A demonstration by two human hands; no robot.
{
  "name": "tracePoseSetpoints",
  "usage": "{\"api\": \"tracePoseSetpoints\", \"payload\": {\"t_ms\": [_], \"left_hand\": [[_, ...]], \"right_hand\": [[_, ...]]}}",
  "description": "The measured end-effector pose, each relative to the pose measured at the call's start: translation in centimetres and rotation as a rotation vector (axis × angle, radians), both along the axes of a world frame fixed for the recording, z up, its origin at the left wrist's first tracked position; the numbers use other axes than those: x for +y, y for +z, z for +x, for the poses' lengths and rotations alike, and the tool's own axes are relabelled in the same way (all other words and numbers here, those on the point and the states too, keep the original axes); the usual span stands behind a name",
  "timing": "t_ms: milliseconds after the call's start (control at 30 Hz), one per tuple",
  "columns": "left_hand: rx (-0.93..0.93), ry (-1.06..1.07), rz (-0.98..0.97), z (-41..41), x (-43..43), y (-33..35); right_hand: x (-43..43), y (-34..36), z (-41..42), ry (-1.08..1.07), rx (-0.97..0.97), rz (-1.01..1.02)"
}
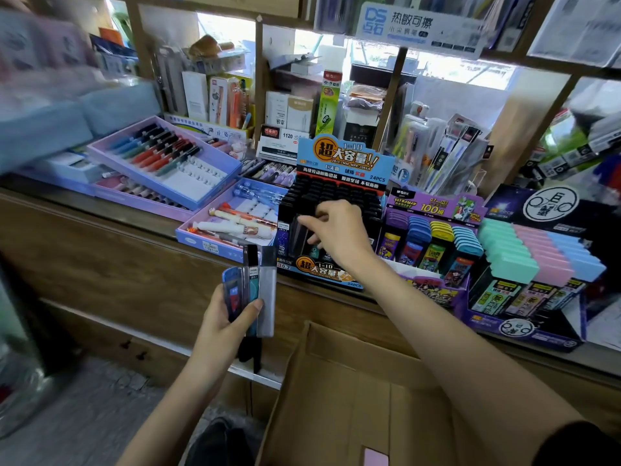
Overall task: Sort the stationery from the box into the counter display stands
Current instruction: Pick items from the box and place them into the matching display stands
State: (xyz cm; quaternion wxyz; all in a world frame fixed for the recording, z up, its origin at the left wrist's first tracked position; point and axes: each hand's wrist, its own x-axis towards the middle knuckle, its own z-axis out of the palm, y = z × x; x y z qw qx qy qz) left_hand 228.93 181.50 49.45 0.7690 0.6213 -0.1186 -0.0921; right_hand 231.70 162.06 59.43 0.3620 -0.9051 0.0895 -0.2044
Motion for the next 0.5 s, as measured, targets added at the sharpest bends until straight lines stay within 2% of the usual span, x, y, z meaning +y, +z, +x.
{"api": "tracePoseSetpoints", "payload": {"t_ms": [100,167,267,367,500], "left_hand": [[-0.007,0.006,-0.013,0.1,-0.1,0.1],[-0.012,0.008,-0.028,0.2,-0.2,0.2],[-0.004,0.006,-0.049,0.2,-0.6,0.2],[0.0,-0.006,-0.046,0.0,-0.8,0.3],[-0.005,-0.013,-0.041,-0.1,-1.0,0.3]], "right_hand": [[-0.3,2.2,-0.3,0.032,-0.016,-0.088],[-0.3,2.8,-1.0,0.064,-0.06,-0.051],[-0.3,2.3,-1.9,0.087,-0.112,0.156],[-0.3,1.1,-2.4,0.107,-0.187,0.48],[-0.6,-0.3,-2.8,0.097,-0.231,0.723]]}}
